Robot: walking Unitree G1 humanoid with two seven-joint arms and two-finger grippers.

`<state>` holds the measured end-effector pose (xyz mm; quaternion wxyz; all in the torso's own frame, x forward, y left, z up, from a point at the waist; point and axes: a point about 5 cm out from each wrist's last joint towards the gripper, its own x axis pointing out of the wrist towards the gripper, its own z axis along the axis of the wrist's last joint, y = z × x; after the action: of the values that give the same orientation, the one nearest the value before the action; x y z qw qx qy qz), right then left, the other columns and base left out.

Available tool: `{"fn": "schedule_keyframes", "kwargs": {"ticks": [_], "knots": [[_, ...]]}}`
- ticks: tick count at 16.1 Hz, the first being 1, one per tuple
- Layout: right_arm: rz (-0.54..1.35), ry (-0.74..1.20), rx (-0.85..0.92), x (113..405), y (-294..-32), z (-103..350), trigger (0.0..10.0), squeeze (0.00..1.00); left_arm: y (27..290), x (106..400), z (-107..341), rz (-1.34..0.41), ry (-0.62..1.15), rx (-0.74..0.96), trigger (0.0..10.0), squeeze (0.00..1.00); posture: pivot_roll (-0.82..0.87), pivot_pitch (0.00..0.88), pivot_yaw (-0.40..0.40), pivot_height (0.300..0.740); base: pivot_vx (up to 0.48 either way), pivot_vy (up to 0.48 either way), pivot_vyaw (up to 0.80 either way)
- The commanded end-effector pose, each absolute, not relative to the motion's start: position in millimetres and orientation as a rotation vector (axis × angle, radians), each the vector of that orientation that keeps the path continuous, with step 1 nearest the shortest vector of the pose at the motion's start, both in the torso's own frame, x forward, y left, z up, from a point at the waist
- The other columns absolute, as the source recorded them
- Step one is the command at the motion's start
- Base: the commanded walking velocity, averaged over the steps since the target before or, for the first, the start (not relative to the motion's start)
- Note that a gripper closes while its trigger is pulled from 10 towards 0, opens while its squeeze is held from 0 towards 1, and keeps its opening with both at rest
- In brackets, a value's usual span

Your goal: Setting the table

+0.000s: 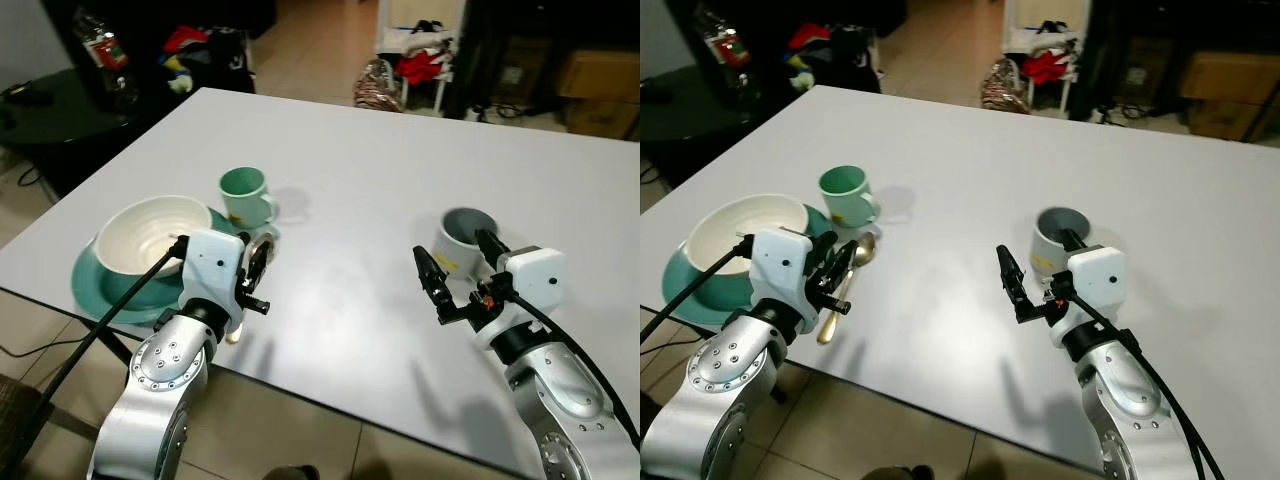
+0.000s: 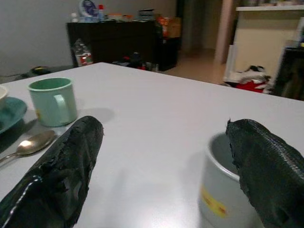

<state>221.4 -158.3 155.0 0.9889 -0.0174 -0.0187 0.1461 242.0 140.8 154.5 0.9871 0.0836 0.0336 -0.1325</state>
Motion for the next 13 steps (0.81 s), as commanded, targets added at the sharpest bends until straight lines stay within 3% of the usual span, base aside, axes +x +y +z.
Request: {"fn": "schedule_keyframes", "kwargs": {"ticks": [1, 9, 13], "knots": [[0.315, -0.055, -0.053, 221.6, -154.2, 156.9, 10.0, 1.00, 144.4, 244.7, 153.5, -0.243, 0.067, 0.192, 10.0, 0.00, 0.06, 0.000, 0.084, 0.740, 0.000, 0.000, 0.80], [0.302, 0.038, -0.052, 228.0, -157.7, 145.9, 10.0, 1.00, 147.8, 242.5, 157.1, -0.181, 0.020, 0.183, 10.0, 0.00, 0.09, 0.000, 0.037, 0.740, 0.000, 0.000, 0.80], [0.281, -0.005, -0.022, 233.8, -154.7, 152.4, 10.0, 1.00, 152.1, 241.0, 157.6, -0.163, 0.022, 0.177, 10.0, 0.00, 0.10, 0.000, 0.030, 0.740, 0.000, 0.000, 0.80]]}}
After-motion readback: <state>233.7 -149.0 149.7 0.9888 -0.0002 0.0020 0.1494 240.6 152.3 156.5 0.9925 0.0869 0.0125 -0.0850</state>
